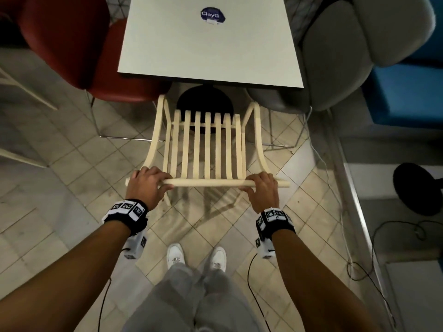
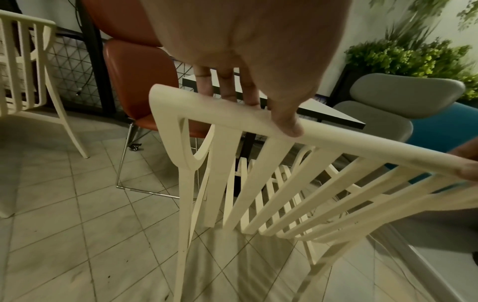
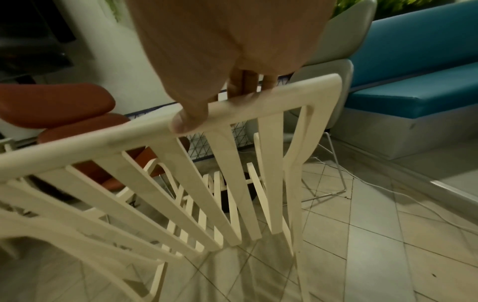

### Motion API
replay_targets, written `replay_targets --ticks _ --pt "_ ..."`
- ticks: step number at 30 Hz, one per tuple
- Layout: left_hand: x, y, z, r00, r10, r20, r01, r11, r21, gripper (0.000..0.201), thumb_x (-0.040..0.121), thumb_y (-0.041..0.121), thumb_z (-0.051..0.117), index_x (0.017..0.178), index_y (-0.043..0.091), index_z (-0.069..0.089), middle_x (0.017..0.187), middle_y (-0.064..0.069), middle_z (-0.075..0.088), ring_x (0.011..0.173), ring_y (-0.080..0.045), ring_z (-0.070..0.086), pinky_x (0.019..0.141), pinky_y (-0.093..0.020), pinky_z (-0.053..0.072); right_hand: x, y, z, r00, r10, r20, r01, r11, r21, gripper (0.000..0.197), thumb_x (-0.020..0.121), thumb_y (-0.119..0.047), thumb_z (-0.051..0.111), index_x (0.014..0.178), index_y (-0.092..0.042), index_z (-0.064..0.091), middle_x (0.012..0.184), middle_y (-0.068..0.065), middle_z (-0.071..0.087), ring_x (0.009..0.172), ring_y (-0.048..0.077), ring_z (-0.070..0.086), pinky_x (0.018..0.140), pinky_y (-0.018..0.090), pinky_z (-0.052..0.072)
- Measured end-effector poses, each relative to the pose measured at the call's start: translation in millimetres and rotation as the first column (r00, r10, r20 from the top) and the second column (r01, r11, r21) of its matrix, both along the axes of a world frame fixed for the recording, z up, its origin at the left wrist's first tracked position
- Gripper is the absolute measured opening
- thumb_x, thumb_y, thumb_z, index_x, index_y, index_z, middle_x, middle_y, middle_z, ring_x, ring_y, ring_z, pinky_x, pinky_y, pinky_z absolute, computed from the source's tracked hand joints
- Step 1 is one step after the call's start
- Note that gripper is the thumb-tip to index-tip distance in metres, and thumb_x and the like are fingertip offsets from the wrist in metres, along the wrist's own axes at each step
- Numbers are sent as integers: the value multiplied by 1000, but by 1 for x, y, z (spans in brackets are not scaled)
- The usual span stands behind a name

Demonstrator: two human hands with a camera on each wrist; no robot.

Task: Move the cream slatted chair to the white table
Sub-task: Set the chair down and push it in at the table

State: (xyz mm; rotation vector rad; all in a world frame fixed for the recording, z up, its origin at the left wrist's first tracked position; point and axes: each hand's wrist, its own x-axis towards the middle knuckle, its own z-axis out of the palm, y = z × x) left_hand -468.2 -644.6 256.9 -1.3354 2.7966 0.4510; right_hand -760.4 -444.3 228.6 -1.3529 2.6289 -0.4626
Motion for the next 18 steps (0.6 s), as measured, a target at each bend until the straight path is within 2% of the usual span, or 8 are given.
replay_targets --ticks 3,6,11,15,18 --pt "-19 -14 6 999 41 3 -41 999 22 34 84 52 62 108 30 71 105 4 70 102 -27 58 93 -46 43 -10 -24 6 999 -33 31 32 999 29 38 80 -47 73 103 -17 69 102 1 63 102 23 50 98 45 43" --pt "-36 -28 10 997 69 37 -70 998 9 33 84 49 64 109 30 71 108 3 71 105 -28 58 93 -47 44 -20 -46 12 999 -37 39 34 997 69 38 81 -47 71 105 -17 69 103 2 63 105 23 50 101 44 42" --pt "-59 -43 18 995 33 97 -36 999 37 30 87 45 63 108 26 72 105 -2 70 101 -30 62 86 -46 52 -37 -65 14 1000 -9 19 7 990 139 37 86 -44 68 113 -19 67 109 6 62 110 26 49 105 45 40" --pt "-69 -33 16 999 26 25 -29 989 145 30 91 34 60 117 21 69 110 -4 69 98 -32 65 84 -46 56 -41 -65 12 1000 4 -13 -2 987 159 38 88 -46 65 114 -19 66 110 7 61 110 27 48 104 45 40" --pt "-73 -26 18 998 51 -20 -48 988 149 30 90 32 62 117 20 69 107 -5 70 96 -31 65 84 -45 56 -37 -65 11 1000 -16 -17 19 990 137 37 88 -44 66 114 -17 67 110 8 61 110 28 48 103 45 41"
